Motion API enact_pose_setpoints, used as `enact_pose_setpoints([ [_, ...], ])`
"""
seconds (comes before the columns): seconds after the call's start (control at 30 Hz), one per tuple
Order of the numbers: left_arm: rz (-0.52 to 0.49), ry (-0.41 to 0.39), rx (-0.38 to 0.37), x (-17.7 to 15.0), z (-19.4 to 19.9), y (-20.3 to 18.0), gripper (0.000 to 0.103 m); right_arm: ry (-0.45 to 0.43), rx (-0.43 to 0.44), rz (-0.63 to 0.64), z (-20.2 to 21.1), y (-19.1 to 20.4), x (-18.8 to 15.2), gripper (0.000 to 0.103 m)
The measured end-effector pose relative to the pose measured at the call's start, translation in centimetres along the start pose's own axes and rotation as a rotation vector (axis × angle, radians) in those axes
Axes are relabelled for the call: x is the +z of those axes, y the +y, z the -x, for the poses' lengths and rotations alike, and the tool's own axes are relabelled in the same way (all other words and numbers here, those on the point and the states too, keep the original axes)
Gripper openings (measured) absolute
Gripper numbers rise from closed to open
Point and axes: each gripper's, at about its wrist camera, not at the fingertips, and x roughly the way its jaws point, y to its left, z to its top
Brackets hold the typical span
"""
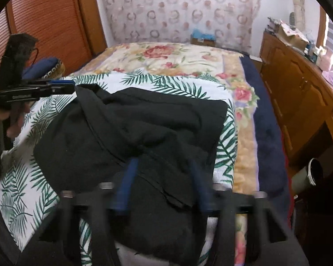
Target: Fold small clothes
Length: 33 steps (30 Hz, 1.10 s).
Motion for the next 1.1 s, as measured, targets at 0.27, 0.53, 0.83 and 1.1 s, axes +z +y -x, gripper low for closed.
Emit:
enact_pose_setpoints([
  [0.27,0.004,0.014,0.009,-0.1,-0.7,-0.1,0.030,-0.118,-0.102,0.004,0.8,-2.0,3.9,0.002],
  [0.53,0.004,0.016,0.028,0.7,-2.3,0.5,0.030,-0.123,-0.184,-0.068,-0.4,-4.3,7.0,0.011],
  [0.83,0.033,0.086,-0.004,1.6,-5.7,1.9,0.030,-0.138,-0.167,-0.077,2.6,-4.5,4.6,0.050],
  [1.1,0.005,0.054,0.014,1.3,-4.8,1.7,0.002,-0.079,-0.096,-0.123,2.7,-4.7,1.4,0.063],
])
